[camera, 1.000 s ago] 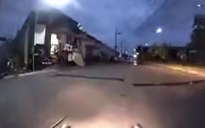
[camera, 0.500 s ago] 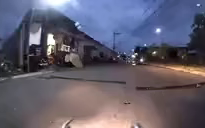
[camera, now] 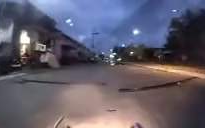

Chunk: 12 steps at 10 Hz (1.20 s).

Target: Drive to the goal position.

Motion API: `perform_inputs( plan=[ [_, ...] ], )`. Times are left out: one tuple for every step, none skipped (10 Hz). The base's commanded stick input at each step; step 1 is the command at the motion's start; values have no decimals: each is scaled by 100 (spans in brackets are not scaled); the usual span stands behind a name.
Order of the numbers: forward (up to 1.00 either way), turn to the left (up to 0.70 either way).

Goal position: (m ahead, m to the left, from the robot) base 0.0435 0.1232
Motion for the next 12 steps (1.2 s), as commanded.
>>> perform_inputs(
  plan=[
    [50, -31],
    [50, -21],
    [50, -12],
    [50, -2],
    [50, 0],
    [50, 0],
    [50, 0],
    [50, 0],
    [50, 0],
    [50, 0],
    [50, 0],
    [50, 0]
  ],
)
